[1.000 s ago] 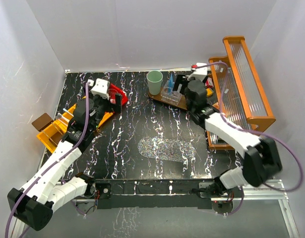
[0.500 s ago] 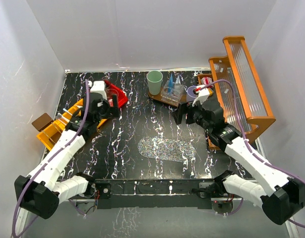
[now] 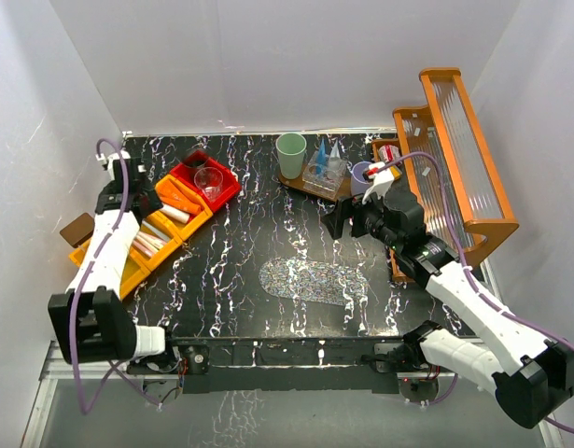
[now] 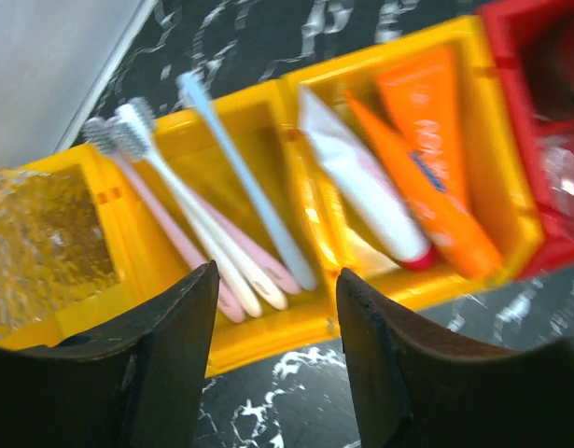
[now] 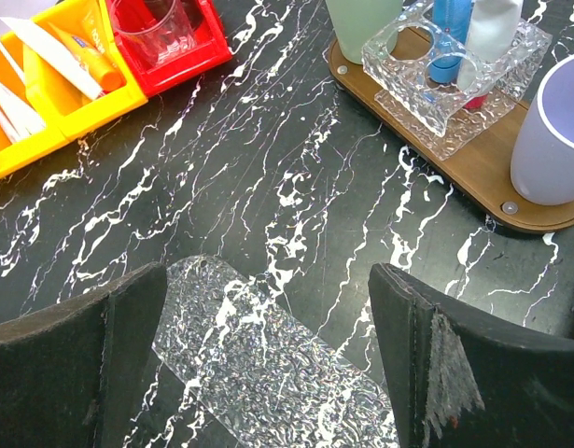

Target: Prepare toiletry sets of a toothbrush and toothpaste on the tray

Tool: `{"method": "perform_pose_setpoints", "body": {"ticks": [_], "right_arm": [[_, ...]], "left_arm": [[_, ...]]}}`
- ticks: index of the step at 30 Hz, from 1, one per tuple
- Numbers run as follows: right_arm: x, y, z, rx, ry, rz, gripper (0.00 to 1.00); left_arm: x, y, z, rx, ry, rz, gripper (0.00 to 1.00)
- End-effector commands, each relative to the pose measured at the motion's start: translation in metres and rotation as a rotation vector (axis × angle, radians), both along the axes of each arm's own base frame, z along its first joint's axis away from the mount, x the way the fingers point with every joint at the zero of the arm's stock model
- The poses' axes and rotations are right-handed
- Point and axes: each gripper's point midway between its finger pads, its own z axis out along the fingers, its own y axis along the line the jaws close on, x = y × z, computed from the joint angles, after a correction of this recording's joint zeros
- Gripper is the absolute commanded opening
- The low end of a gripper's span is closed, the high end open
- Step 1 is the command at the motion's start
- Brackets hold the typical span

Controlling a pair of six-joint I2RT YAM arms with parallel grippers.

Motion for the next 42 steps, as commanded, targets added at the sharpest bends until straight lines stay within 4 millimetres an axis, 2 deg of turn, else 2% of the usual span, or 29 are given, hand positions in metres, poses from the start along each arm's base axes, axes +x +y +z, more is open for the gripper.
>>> {"method": "perform_pose_setpoints", "body": {"ticks": [1, 5, 13, 16, 22, 29, 37, 42], "right_arm": [[-0.002, 0.002, 0.017, 0.04, -0.063, 0.016, 0.89], [-0.003, 0.002, 0.018, 0.046, -0.065, 0.02, 0.89], [-0.002, 0.003, 0.017, 0.048, -0.068, 0.018, 0.89], [-0.002, 0.003, 0.016, 0.047, -0.064, 0.02, 0.89], [-0.002, 0.004, 0.013, 0.045, -0.056, 0.02, 0.89], [0.0, 0.004, 0.011, 0.04, -0.05, 0.02, 0.89], [0.001, 0.006, 0.009, 0.037, -0.042, 0.023, 0.89], [0.001, 0.006, 0.007, 0.035, -0.038, 0.024, 0.89]], "left_arm": [[0.009, 0.036, -0.001, -0.02, -0.017, 0.139, 0.49], [0.018, 0.058, -0.014, -0.025, -0.001, 0.237, 0.47], [0.035, 0.074, -0.045, -0.066, 0.022, 0.294, 0.32], [0.043, 0.075, -0.053, -0.073, 0.033, 0.292, 0.28], [0.052, 0.077, -0.062, -0.079, 0.04, 0.299, 0.26], [0.053, 0.078, -0.072, -0.077, 0.052, 0.299, 0.21], [0.052, 0.081, -0.08, -0.061, 0.075, 0.309, 0.21], [0.053, 0.081, -0.079, -0.06, 0.073, 0.304, 0.1]]}}
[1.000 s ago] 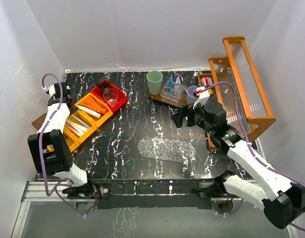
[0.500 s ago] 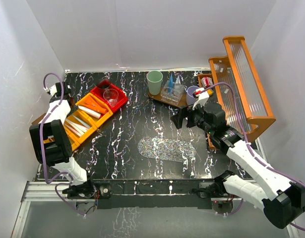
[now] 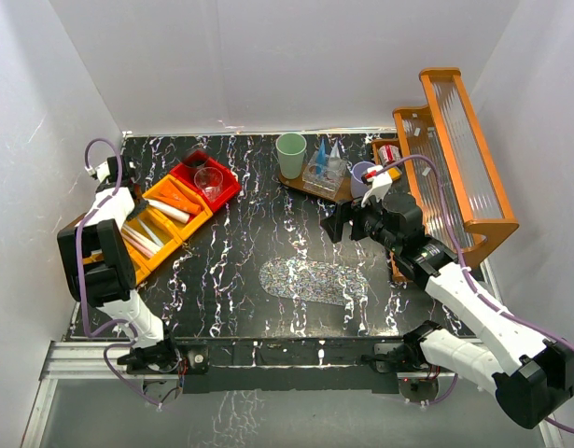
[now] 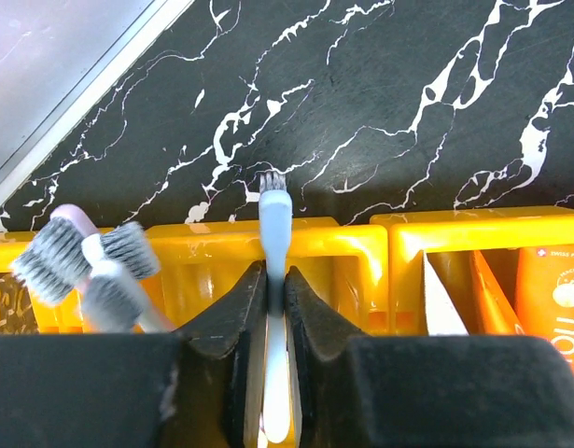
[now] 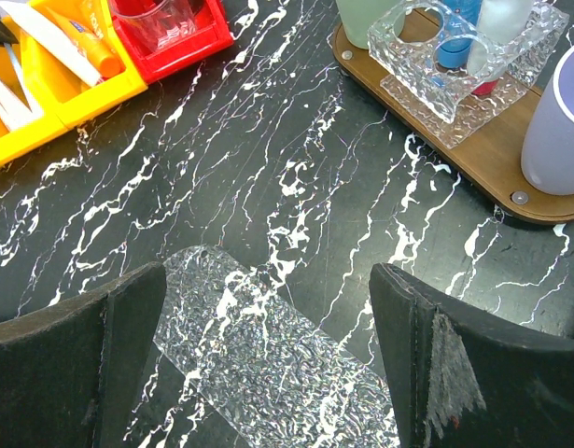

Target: Prepare toiletry sets of a toothbrush and toothpaste on the tray

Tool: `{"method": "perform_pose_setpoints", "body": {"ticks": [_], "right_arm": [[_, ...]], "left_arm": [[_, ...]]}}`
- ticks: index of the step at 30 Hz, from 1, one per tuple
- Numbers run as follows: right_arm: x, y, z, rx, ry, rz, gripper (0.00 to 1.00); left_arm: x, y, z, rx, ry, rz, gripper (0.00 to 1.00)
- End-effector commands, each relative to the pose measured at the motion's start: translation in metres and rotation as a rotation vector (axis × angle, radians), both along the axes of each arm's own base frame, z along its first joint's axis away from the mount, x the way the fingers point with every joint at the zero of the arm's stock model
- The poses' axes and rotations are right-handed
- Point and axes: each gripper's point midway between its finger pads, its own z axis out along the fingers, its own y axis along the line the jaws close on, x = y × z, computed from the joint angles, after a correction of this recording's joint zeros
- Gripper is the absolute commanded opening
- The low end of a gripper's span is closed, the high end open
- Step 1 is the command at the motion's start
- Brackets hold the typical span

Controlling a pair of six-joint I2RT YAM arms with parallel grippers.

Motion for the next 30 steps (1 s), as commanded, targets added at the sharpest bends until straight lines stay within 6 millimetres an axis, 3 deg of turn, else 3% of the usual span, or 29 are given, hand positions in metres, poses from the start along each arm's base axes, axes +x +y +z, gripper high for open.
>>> {"method": "perform_pose_setpoints", "body": {"ticks": [1, 5, 8, 11, 14, 19, 23, 26, 30], "right_arm": [[0.005, 0.005, 0.017, 0.038, -0.056, 0.008, 0.89], [0.006, 0.005, 0.017, 0.036, -0.054, 0.007, 0.89], [0.006, 0.004, 0.018, 0.034, -0.055, 0.006, 0.89], [0.006, 0.004, 0.018, 0.032, -0.051, 0.004, 0.89], [0.006, 0.007, 0.02, 0.036, -0.051, 0.018, 0.9], [-0.002, 0.024, 0.028, 0.073, -0.035, 0.118, 0.9], [-0.021, 0.055, 0.044, 0.163, -0.024, 0.326, 0.88], [-0.038, 0.077, 0.064, 0.282, -0.014, 0.473, 0.79], [-0.067, 0.097, 0.09, 0.422, -0.003, 0.696, 0.72]], "left_arm": [[0.008, 0.008, 0.02, 0.033, -0.043, 0.015, 0.08], [0.01, 0.009, 0.039, 0.046, -0.081, 0.014, 0.0], [0.016, 0.006, 0.07, 0.044, -0.147, -0.011, 0.0], [0.024, -0.008, 0.111, 0.016, -0.256, -0.085, 0.0], [0.032, -0.037, 0.151, -0.05, -0.394, -0.245, 0.0], [0.027, -0.123, 0.217, -0.23, -0.7, -0.67, 0.0], [-0.005, -0.205, 0.258, -0.47, -0.951, -1.063, 0.0], [-0.042, -0.268, 0.273, -0.576, -1.021, -1.344, 0.0], [-0.084, -0.342, 0.273, -0.654, -0.985, -1.594, 0.0]]}}
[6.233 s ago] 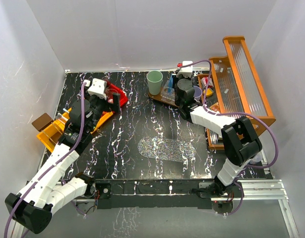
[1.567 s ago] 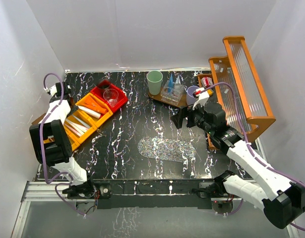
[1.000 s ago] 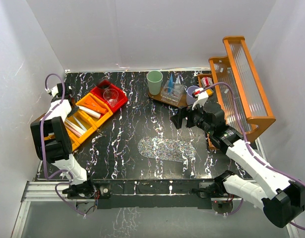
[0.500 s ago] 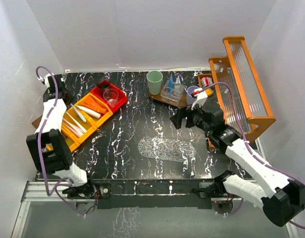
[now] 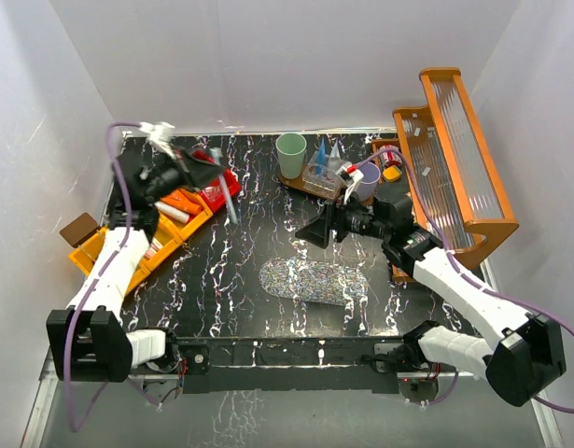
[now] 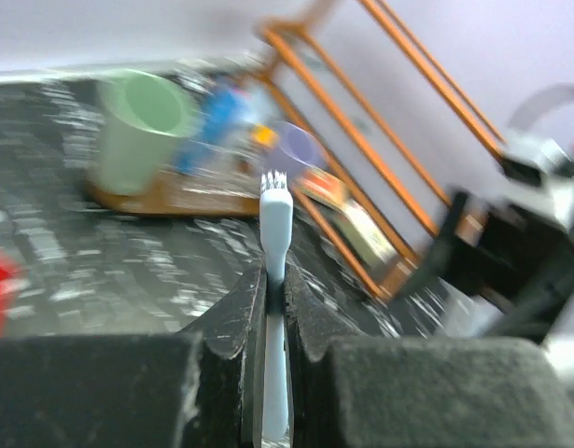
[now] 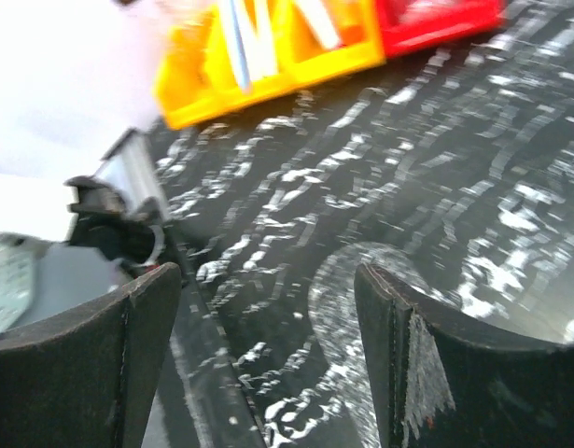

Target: Prepare toiletry sets of a toothbrush and toothpaste on the tray

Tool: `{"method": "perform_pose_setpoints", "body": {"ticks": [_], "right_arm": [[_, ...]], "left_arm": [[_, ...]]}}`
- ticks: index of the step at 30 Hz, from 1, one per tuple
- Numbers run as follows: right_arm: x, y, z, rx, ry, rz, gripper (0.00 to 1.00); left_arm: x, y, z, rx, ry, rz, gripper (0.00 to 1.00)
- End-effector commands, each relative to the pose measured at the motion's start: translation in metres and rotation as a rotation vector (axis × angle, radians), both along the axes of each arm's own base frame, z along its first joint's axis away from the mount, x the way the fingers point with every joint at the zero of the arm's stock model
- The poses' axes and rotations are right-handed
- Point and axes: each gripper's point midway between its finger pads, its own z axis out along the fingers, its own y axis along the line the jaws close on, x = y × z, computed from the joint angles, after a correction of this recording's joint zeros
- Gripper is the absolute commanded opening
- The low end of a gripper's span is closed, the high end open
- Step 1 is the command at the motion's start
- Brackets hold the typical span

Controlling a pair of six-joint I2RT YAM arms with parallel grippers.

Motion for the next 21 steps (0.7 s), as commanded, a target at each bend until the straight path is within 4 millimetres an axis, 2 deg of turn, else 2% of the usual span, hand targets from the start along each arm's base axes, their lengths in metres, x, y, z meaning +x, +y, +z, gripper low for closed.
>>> {"method": "perform_pose_setpoints", "body": {"ticks": [1, 4, 8, 13, 18, 21], "right_arm": [[-0.041, 0.032, 0.08, 0.274, -0.103, 0.333, 0.71], [-0.045, 0.035, 0.089, 0.323, -0.123, 0.37, 0.68], [-0.054, 0.037, 0.1, 0.395, -0.145, 0.403, 0.68], [-0.073, 0.045, 0.107, 0.486, -0.123, 0.459, 0.66], [-0.068, 0.056, 0.095, 0.478, -0.078, 0.431, 0.53], [-0.07, 0.062, 0.094, 0.479, -0.074, 0.445, 0.43]], "left_arm": [[-0.078, -0.094, 0.039, -0.016, -0.209, -0.452, 0.0], [-0.108, -0.123, 0.048, -0.079, -0.244, -0.562, 0.0], [-0.138, -0.15, 0.052, -0.166, -0.248, -0.671, 0.0], [-0.15, -0.169, 0.048, -0.181, -0.226, -0.697, 0.0], [-0.16, -0.177, 0.059, -0.234, -0.232, -0.734, 0.0], [-0.164, -0.184, 0.058, -0.234, -0.22, -0.761, 0.0]]}}
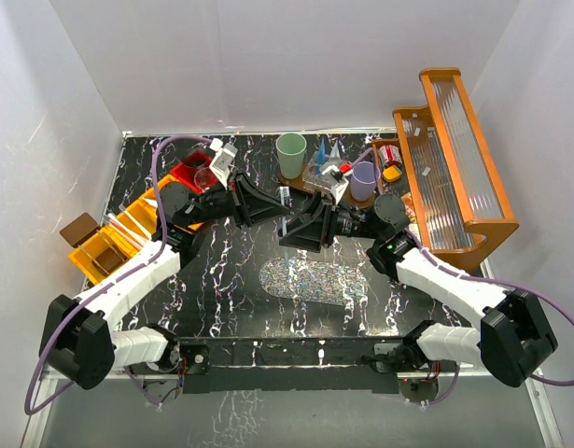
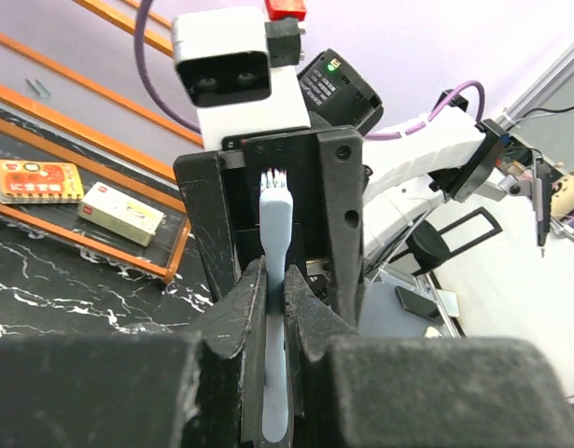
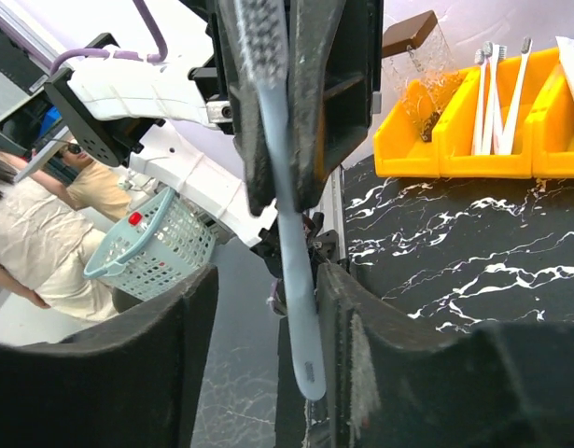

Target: Prepare toiletry sets of a toothbrush and toothpaste on the tray

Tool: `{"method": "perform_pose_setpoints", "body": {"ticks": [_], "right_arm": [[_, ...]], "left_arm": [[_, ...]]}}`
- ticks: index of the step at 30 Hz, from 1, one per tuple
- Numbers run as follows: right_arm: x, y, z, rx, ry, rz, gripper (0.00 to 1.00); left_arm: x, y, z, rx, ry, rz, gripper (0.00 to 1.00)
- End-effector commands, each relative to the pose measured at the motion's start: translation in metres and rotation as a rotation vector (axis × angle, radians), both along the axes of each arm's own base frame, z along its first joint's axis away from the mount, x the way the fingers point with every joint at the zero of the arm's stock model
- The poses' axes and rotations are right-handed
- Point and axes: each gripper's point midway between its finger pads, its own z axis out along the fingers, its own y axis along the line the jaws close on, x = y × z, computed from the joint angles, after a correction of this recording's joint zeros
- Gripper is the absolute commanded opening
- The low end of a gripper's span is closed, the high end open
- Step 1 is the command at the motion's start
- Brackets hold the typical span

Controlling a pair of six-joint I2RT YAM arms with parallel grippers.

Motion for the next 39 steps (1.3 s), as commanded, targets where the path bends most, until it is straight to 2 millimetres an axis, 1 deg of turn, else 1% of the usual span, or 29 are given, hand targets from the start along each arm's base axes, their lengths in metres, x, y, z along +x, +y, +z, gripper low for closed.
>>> {"method": "perform_pose_setpoints", "body": {"ticks": [1, 2, 4, 5, 6, 7, 8, 9, 10, 11, 12, 15, 17, 19, 23, 26, 29, 32, 34, 35, 36, 37, 39], "right_arm": [[-0.002, 0.004, 0.015, 0.06, -0.048, 0.0, 0.37], [-0.002, 0.005, 0.015, 0.059, -0.047, 0.001, 0.28], [0.0, 0.005, 0.013, 0.057, -0.048, -0.009, 0.07], [0.001, 0.004, 0.013, 0.057, -0.043, -0.026, 0.0], [0.003, 0.003, 0.014, 0.059, -0.034, -0.046, 0.0], [0.007, 0.001, 0.014, 0.061, -0.051, -0.084, 0.0], [0.013, -0.003, 0.015, 0.068, -0.045, -0.141, 0.0], [0.018, -0.006, 0.017, 0.075, -0.04, -0.188, 0.0], [0.022, -0.01, 0.019, 0.083, -0.03, -0.234, 0.0], [0.028, -0.015, 0.02, 0.085, -0.009, -0.288, 0.0], [0.034, -0.02, 0.02, 0.084, 0.011, -0.338, 0.0], [0.045, -0.032, 0.027, 0.103, 0.048, -0.444, 0.0], [0.047, -0.037, 0.034, 0.122, 0.055, -0.474, 0.0], [0.046, -0.037, 0.039, 0.128, 0.047, -0.472, 0.0], [0.043, -0.034, 0.049, 0.131, 0.017, -0.449, 0.0], [0.041, -0.032, 0.052, 0.133, 0.008, -0.427, 0.0], [0.036, -0.03, 0.054, 0.139, 0.001, -0.396, 0.0], [0.033, -0.031, 0.057, 0.142, -0.002, -0.391, 0.0], [0.037, -0.034, 0.056, 0.124, 0.007, -0.421, 0.0], [0.042, -0.037, 0.053, 0.1, 0.022, -0.457, 0.11], [0.049, -0.042, 0.051, 0.085, 0.051, -0.503, 0.27], [0.052, -0.047, 0.051, 0.077, 0.07, -0.532, 0.37], [0.054, -0.052, 0.055, 0.084, 0.077, -0.553, 0.42]], "left_arm": [[-0.01, -0.007, 0.018, -0.047, -0.054, -0.03, 0.0], [-0.01, -0.008, 0.019, -0.047, -0.055, -0.032, 0.0], [-0.012, -0.008, 0.019, -0.04, -0.056, -0.035, 0.0], [-0.012, -0.008, 0.019, -0.031, -0.056, -0.03, 0.0], [-0.01, -0.007, 0.018, -0.015, -0.051, -0.017, 0.04], [-0.007, -0.006, 0.016, 0.001, -0.043, 0.012, 0.2], [-0.004, -0.004, 0.013, 0.018, -0.043, 0.054, 0.4], [-0.003, 0.002, 0.013, 0.022, -0.046, 0.099, 0.53], [-0.002, 0.006, 0.009, 0.03, -0.039, 0.138, 0.61], [-0.002, 0.01, 0.008, 0.026, -0.038, 0.174, 0.66], [-0.001, 0.015, 0.003, 0.026, -0.031, 0.209, 0.69], [-0.009, 0.017, -0.009, 0.027, -0.019, 0.214, 0.7], [-0.017, 0.011, -0.019, 0.036, 0.007, 0.172, 0.69], [-0.028, 0.001, -0.025, 0.037, 0.018, 0.116, 0.68], [-0.035, -0.014, -0.032, 0.059, 0.036, 0.053, 0.63], [-0.037, -0.023, -0.04, 0.082, 0.054, 0.005, 0.56], [-0.039, -0.029, -0.046, 0.1, 0.067, -0.026, 0.42], [-0.038, -0.028, -0.048, 0.112, 0.058, -0.017, 0.19], [-0.035, -0.026, -0.048, 0.123, 0.04, 0.016, 0.07], [-0.033, -0.025, -0.047, 0.129, 0.028, 0.035, 0.01], [-0.031, -0.024, -0.049, 0.143, 0.024, 0.05, 0.0], [-0.029, -0.022, -0.049, 0.152, 0.011, 0.066, 0.0], [-0.028, -0.019, -0.052, 0.166, -0.007, 0.09, 0.0]]}}
